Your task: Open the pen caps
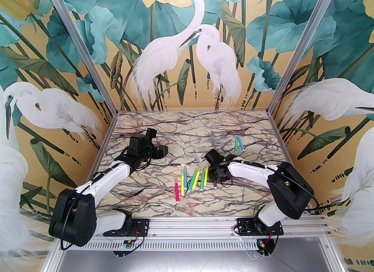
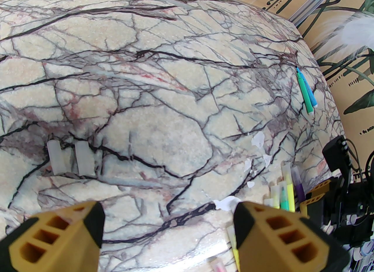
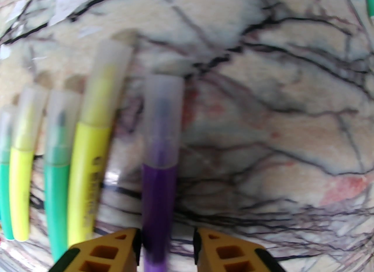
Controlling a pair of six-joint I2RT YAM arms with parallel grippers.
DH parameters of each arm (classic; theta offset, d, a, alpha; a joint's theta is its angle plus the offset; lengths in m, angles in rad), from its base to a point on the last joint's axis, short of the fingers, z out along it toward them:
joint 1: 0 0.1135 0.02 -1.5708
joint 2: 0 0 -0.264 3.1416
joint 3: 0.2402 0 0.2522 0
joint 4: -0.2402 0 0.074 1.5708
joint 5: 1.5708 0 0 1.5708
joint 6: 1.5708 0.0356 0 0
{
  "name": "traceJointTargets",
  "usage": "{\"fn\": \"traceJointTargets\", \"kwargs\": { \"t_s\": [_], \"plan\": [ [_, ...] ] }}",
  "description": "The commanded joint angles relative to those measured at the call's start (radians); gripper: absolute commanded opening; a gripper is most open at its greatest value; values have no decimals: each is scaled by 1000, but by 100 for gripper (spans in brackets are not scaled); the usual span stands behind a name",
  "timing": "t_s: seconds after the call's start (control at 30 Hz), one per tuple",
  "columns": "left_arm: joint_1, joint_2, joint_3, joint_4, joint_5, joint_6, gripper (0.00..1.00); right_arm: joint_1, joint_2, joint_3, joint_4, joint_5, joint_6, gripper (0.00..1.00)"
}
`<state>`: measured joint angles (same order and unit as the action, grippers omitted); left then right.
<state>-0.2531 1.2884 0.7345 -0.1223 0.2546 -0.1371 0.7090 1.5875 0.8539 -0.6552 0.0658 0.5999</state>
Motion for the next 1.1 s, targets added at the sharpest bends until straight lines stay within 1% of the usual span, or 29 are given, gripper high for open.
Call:
{"fn": "traceJointTargets", "kwargs": {
  "t_s": [0.0,0.27,0.53,0.7,0.8,0.87,1.07],
  "plan": [
    [6,-21,-6,6,-19,12,78,11,24,27,-46,53,-20,35],
    [6,-24,-3,-3,-23,15,78,18,66,37,-21,37,-31,32],
    [6,-26,2,-10,-14,14,78,20,103,48,-14,39,-40,27],
    [6,-35,8,-14,1,11,78,20,120,47,-8,44,-42,21],
    [6,-31,11,-9,32,4,78,20,114,49,-11,57,-49,18],
    [6,-19,14,-1,73,1,78,19,96,44,-13,78,-54,15],
    [3,9,22,41,183,-48,78,18,-21,4,44,73,-101,12]
  ]
}}
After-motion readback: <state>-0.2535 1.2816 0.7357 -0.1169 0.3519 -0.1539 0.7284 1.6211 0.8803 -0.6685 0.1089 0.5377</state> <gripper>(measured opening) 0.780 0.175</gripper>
